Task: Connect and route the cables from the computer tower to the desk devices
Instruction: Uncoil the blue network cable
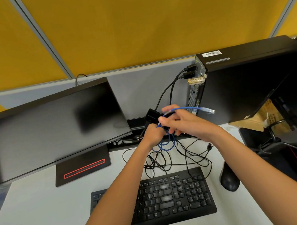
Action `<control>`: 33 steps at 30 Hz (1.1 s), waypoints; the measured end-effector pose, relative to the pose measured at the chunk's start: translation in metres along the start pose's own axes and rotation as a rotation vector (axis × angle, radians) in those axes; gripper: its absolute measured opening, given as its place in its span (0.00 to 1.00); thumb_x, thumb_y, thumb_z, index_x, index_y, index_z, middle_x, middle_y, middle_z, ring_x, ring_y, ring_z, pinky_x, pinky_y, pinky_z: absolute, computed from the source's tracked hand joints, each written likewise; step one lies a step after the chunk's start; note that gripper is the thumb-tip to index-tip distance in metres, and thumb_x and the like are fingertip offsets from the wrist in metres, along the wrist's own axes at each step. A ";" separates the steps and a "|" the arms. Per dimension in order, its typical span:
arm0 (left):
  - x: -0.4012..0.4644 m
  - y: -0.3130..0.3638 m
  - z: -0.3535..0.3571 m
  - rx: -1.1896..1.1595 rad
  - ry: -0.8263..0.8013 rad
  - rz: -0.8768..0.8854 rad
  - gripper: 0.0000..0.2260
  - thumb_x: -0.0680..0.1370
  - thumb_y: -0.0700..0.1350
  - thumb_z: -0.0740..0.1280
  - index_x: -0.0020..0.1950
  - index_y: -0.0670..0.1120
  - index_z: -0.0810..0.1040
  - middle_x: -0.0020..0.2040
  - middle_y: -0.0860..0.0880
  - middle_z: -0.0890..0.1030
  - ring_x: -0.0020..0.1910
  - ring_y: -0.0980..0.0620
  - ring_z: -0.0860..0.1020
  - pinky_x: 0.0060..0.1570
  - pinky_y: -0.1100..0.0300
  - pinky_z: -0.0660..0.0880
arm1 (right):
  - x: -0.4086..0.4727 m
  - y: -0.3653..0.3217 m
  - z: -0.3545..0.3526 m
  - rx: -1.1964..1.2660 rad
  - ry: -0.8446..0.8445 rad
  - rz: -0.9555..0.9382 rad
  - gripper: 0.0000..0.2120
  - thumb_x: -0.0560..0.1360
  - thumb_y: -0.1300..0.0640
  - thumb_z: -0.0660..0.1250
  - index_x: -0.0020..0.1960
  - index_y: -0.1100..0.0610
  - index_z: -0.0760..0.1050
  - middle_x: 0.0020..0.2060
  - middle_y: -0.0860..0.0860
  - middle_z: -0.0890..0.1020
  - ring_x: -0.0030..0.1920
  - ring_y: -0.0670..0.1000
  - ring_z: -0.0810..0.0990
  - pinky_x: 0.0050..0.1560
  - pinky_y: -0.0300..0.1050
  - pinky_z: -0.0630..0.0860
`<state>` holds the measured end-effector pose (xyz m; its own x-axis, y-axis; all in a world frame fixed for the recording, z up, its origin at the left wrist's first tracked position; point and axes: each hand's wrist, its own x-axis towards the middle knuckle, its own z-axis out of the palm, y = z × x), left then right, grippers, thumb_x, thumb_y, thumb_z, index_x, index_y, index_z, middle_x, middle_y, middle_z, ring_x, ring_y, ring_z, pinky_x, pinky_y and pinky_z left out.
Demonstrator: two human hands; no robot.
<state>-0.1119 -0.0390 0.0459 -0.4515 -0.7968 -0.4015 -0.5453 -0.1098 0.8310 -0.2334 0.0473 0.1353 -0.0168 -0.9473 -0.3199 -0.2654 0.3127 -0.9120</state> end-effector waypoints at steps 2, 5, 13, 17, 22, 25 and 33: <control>0.000 0.003 0.001 0.017 -0.030 -0.013 0.15 0.74 0.33 0.60 0.30 0.45 0.65 0.28 0.48 0.65 0.28 0.52 0.61 0.31 0.59 0.58 | 0.007 0.000 -0.003 0.138 0.191 -0.025 0.12 0.78 0.52 0.66 0.59 0.53 0.71 0.40 0.54 0.82 0.34 0.44 0.77 0.35 0.37 0.74; -0.004 0.004 0.000 0.052 -0.190 -0.025 0.14 0.77 0.32 0.59 0.33 0.45 0.65 0.28 0.48 0.66 0.27 0.53 0.65 0.31 0.59 0.63 | 0.019 0.000 -0.018 0.627 0.409 -0.017 0.03 0.79 0.63 0.63 0.47 0.59 0.71 0.35 0.54 0.77 0.30 0.44 0.75 0.30 0.33 0.73; -0.021 0.002 -0.020 0.038 -0.477 0.082 0.16 0.75 0.26 0.58 0.37 0.45 0.68 0.35 0.56 0.79 0.47 0.59 0.81 0.53 0.65 0.73 | 0.040 0.037 -0.032 0.993 0.562 0.199 0.08 0.75 0.69 0.67 0.54 0.65 0.74 0.39 0.57 0.81 0.31 0.45 0.83 0.34 0.34 0.79; -0.027 0.001 -0.021 0.058 -0.438 0.116 0.18 0.72 0.22 0.53 0.34 0.45 0.65 0.34 0.50 0.73 0.39 0.60 0.80 0.46 0.69 0.73 | 0.047 0.059 -0.020 0.896 0.783 0.288 0.31 0.70 0.72 0.71 0.67 0.63 0.61 0.47 0.58 0.76 0.32 0.49 0.81 0.30 0.36 0.79; -0.030 0.004 -0.020 0.058 -0.411 0.106 0.19 0.68 0.22 0.47 0.32 0.46 0.62 0.32 0.48 0.66 0.31 0.55 0.68 0.36 0.68 0.68 | 0.048 0.081 -0.012 0.289 0.858 0.252 0.39 0.67 0.61 0.77 0.68 0.50 0.57 0.62 0.58 0.69 0.49 0.59 0.80 0.41 0.43 0.81; -0.026 0.008 -0.017 0.065 -0.382 0.090 0.20 0.69 0.22 0.47 0.32 0.47 0.61 0.32 0.47 0.63 0.31 0.54 0.63 0.34 0.66 0.65 | 0.037 0.087 -0.009 -0.124 0.669 0.232 0.24 0.72 0.58 0.73 0.65 0.56 0.67 0.58 0.56 0.67 0.43 0.51 0.74 0.53 0.41 0.72; -0.024 0.021 -0.014 0.008 -0.305 0.043 0.18 0.73 0.25 0.50 0.31 0.46 0.62 0.30 0.48 0.63 0.29 0.54 0.63 0.31 0.66 0.64 | 0.038 0.066 -0.007 -0.158 0.409 0.083 0.11 0.78 0.64 0.60 0.38 0.60 0.76 0.36 0.58 0.82 0.39 0.56 0.83 0.49 0.46 0.80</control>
<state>-0.1026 -0.0299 0.0784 -0.6650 -0.5851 -0.4641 -0.5259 -0.0744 0.8473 -0.2585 0.0317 0.0653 -0.4155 -0.8791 -0.2336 -0.3905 0.4044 -0.8270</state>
